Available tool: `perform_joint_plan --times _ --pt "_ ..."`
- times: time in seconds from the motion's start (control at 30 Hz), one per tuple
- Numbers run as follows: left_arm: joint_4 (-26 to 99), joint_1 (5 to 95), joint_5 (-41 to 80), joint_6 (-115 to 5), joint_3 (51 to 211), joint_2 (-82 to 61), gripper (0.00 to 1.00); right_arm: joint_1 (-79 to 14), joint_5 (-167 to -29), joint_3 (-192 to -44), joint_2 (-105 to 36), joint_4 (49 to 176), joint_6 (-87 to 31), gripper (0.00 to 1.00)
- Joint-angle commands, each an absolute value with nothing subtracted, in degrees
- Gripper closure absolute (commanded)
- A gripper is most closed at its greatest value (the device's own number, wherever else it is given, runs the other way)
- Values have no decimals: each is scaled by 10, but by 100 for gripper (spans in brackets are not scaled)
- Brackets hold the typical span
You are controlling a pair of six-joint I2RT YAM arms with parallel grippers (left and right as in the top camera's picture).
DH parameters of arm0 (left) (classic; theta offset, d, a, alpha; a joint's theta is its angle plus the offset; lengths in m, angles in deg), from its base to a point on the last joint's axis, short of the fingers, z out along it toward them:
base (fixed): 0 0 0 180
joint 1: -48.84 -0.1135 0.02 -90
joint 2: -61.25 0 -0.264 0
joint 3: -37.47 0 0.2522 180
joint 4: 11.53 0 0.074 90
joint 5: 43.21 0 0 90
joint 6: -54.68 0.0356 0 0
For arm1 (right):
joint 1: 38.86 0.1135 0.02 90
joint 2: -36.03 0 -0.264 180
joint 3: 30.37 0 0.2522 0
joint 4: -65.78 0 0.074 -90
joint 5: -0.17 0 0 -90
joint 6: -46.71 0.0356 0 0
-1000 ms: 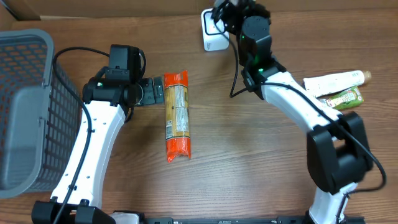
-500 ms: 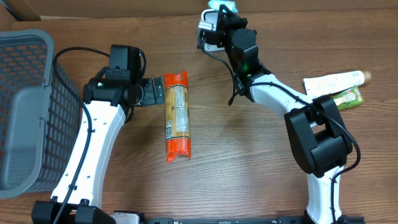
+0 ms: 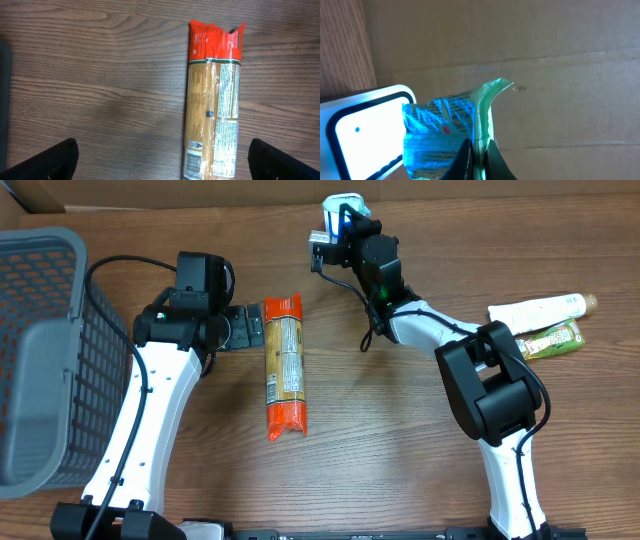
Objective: Scan the item barcode
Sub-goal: 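Hold the teal packet barcode-side in front of the white scanner, then carry the teal packet right and drop it by the snack bag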
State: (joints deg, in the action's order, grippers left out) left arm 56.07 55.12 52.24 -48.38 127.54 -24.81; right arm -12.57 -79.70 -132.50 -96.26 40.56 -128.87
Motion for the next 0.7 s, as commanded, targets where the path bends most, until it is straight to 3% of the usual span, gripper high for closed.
perform_joint_plan --times 0.0,0.5,0.67 --pt "560 552 528 -471 1279 -249 1 -127 -790 -1350 -958 397 -1289 96" --pt "560 552 527 -471 1279 -249 0 -120 -759 -1350 -933 398 -1267 96" --pt "560 552 527 -471 1279 -249 0 -109 -724 -1350 -850 523 -1179 96"
